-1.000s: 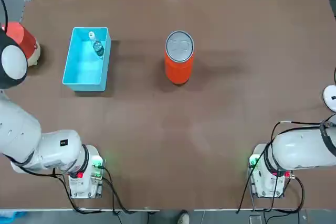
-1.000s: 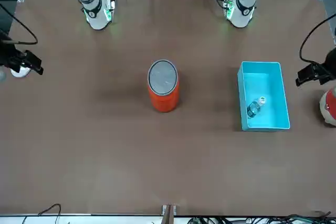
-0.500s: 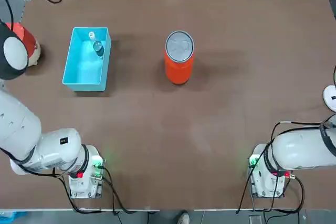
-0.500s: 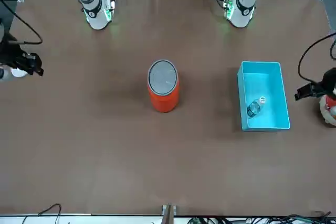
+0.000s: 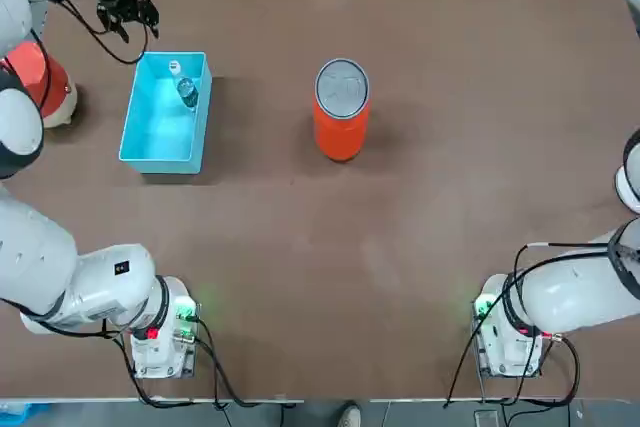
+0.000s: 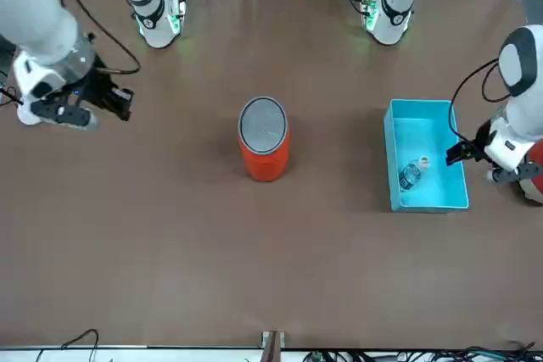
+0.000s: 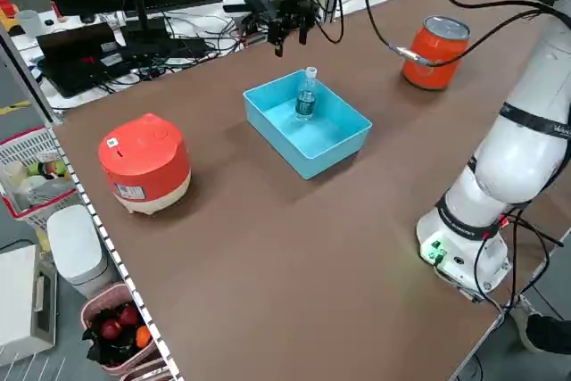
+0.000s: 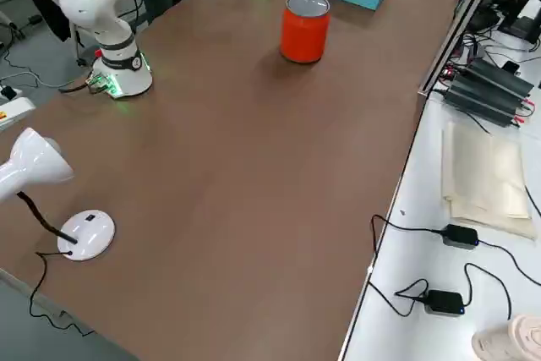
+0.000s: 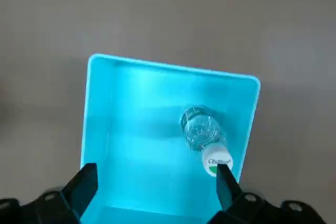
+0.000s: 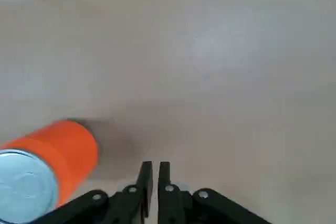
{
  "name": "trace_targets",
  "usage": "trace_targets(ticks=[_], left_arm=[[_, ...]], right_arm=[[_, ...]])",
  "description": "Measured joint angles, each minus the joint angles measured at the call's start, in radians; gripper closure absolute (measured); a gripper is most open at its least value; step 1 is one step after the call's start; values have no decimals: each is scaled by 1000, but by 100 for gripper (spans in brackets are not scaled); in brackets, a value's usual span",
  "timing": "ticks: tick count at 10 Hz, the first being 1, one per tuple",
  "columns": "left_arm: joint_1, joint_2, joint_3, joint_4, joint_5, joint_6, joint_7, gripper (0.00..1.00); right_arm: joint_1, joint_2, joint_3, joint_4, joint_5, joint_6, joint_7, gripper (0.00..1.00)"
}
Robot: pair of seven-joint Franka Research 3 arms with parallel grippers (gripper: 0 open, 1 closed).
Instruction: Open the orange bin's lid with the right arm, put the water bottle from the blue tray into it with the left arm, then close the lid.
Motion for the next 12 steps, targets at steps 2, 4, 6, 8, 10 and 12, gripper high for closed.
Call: trace_targets(ticks=[2, 4, 6, 8, 10, 12], left_arm=[[-5, -9, -20, -63, 0, 67, -1, 0], [-8, -4, -65, -109, 0, 127, -26, 4], [-9, 21, -78, -132, 0, 178, -34, 9], [-9, 42, -77, -152, 2, 214, -34, 11], [-13, 57, -79, -168, 2, 250, -34, 18], [-16, 61, -79, -171, 2, 258, -34, 37]], right_arm=[[129, 10, 2, -57, 1, 127, 205, 96], [242, 47, 3, -79, 1, 216, 390, 97], [319, 110, 2, -84, -1, 303, 513, 98], [365, 171, 1, -85, -4, 395, 604, 98], [402, 227, 0, -84, -19, 479, 684, 97], [434, 278, 0, -70, -91, 549, 803, 97]])
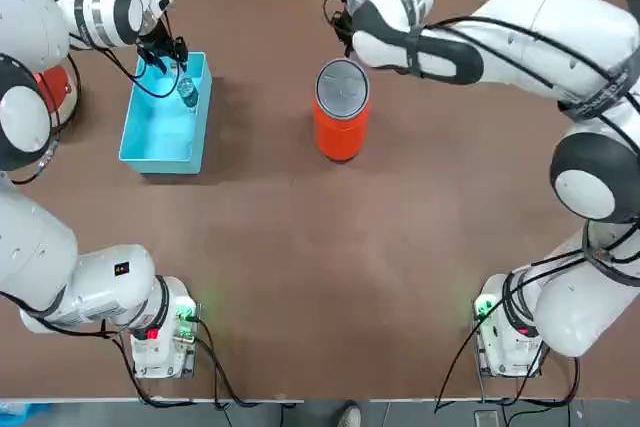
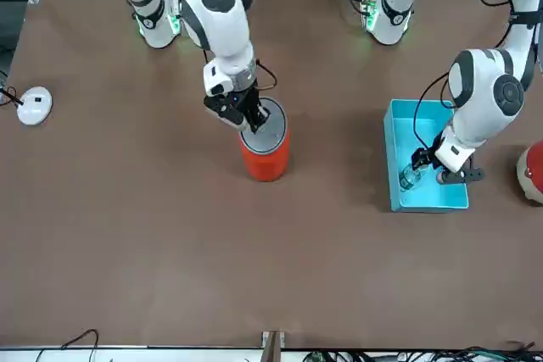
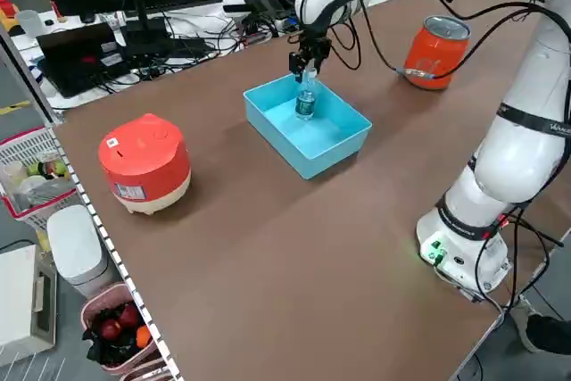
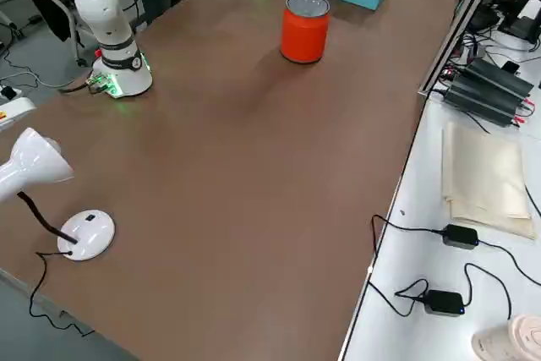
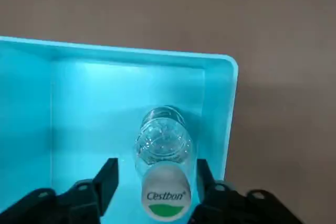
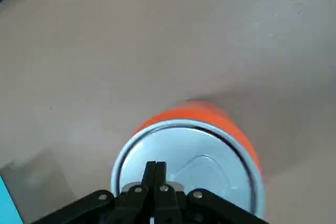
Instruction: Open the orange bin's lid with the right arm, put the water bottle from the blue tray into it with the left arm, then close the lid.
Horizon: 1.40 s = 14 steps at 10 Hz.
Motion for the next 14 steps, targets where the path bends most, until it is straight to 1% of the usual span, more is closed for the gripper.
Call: trace_targets(ticks=[1, 2, 3, 4, 5, 8, 9, 11, 13, 14], left_arm=[[0, 0, 0, -1, 0, 0, -2, 44], [-1, 1, 0, -2, 0, 0, -4, 47], [-3, 1, 0, -3, 0, 0, -6, 52], [-6, 1, 0, -3, 0, 0, -7, 60], [-7, 1, 0, -3, 0, 0, -8, 63], [-5, -2, 1, 1, 0, -7, -24, 63], [-3, -6, 2, 13, 0, -29, -25, 63], [-1, -24, 5, 74, 0, -109, -51, 63], [-1, -40, 6, 160, 0, -228, -76, 63], [-1, -47, 6, 188, 0, -276, -88, 63]], right_arm=[[12, 27, 0, 13, -33, 16, 45, 97], [20, 53, 0, 23, -52, 32, 73, 97], [25, 72, 0, 29, -57, 44, 83, 97], [29, 85, -1, 34, -58, 51, 90, 97], [33, 92, -1, 36, -58, 54, 93, 97], [50, 113, -1, 36, -60, 56, 96, 97], [59, 115, -1, 37, -64, 60, 97, 98], [73, 118, -4, 39, -73, 61, 111, 98], [76, 123, -9, 42, -77, 62, 112, 98], [77, 123, -10, 42, -82, 62, 113, 99]])
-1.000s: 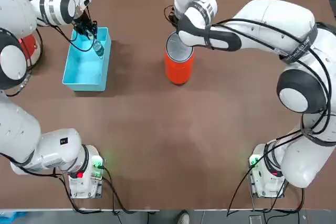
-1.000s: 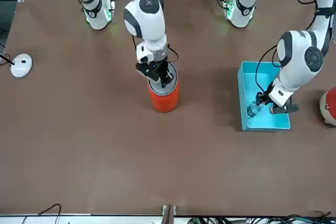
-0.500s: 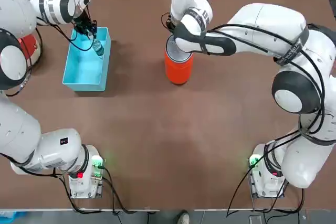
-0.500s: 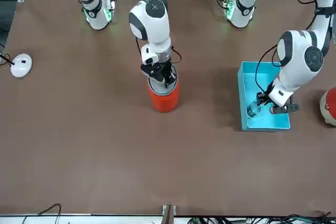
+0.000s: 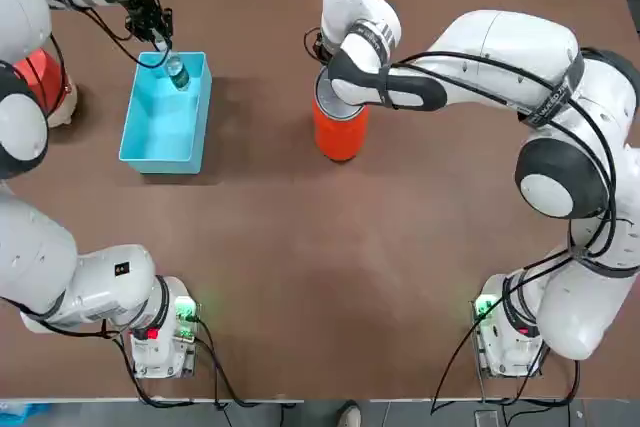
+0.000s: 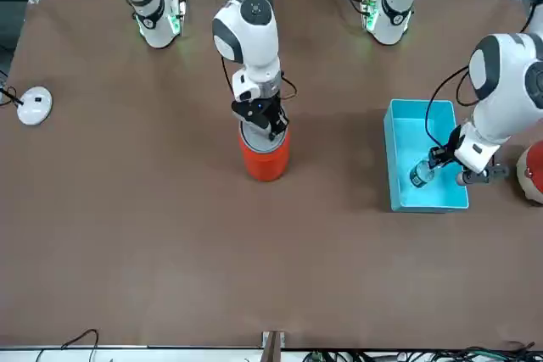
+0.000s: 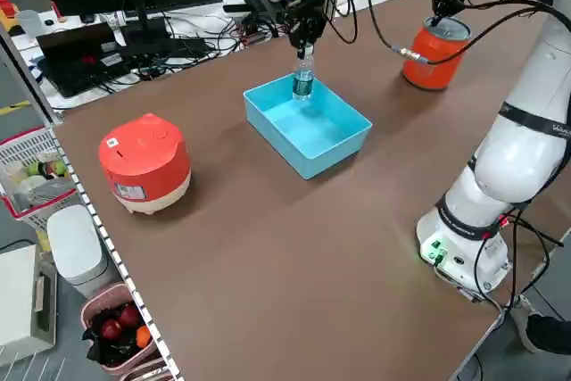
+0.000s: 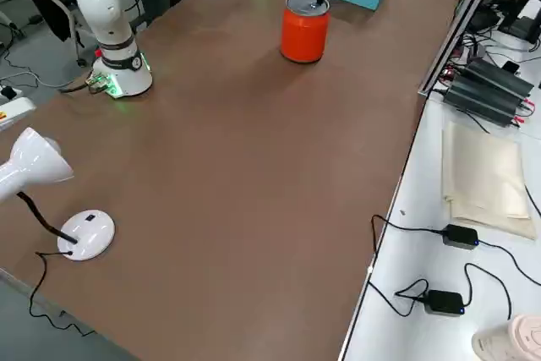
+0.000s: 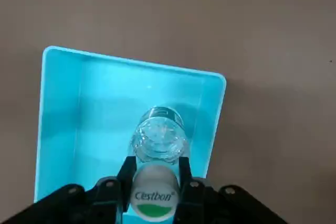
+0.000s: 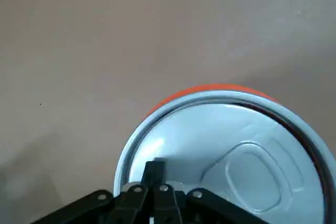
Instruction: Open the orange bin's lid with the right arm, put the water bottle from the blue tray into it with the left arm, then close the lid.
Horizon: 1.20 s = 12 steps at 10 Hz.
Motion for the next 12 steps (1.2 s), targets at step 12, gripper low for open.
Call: trace_targets(ticks=[12], left_arm=[[-30, -11, -313, 401, -31, -380, -674, 63]], right_arm=[[-126, -133, -13, 179, 78, -450, -236, 99]])
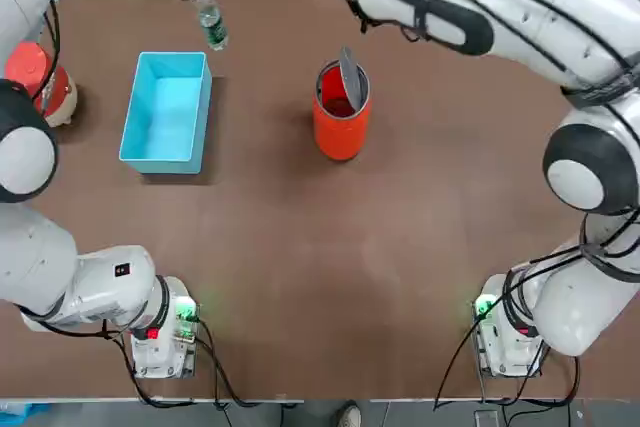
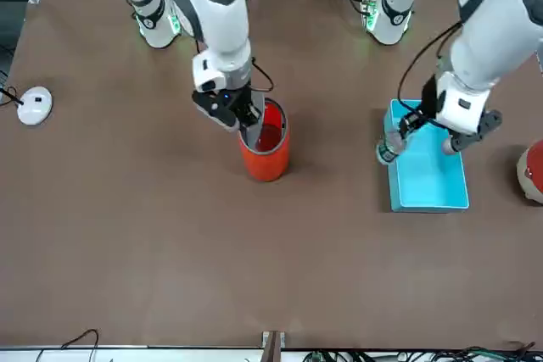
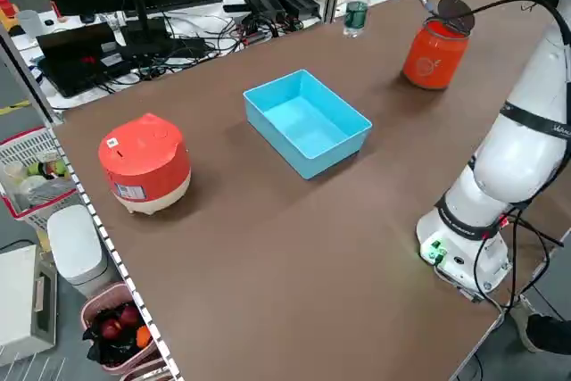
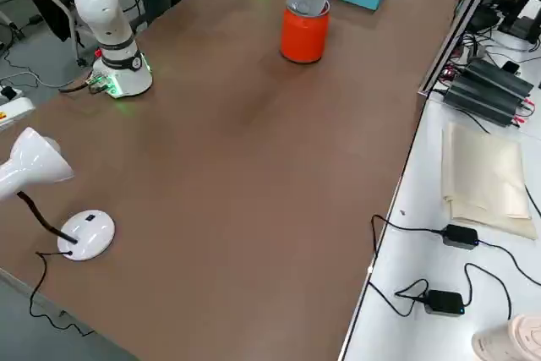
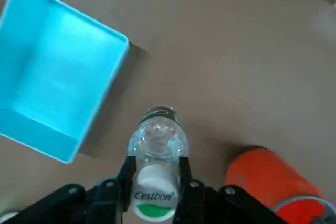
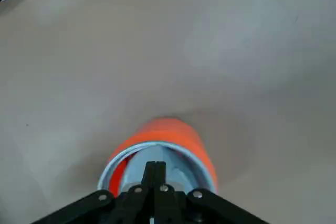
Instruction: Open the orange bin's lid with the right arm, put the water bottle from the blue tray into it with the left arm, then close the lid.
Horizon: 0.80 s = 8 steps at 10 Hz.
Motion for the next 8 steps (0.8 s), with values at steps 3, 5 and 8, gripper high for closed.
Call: trace_targets(ticks=[3, 5, 8], left_arm=[[-134, 45, -50, 48, -7, 2, -208, 63], [-234, 107, -52, 82, -8, 48, -330, 63], [-345, 188, -53, 113, -9, 193, -482, 63]], right_arm=[[-39, -35, -1, -2, 8, -54, -55, 99], [-43, -34, 0, -6, 9, -53, -58, 99], [-43, -34, 1, -7, 9, -53, -58, 99]])
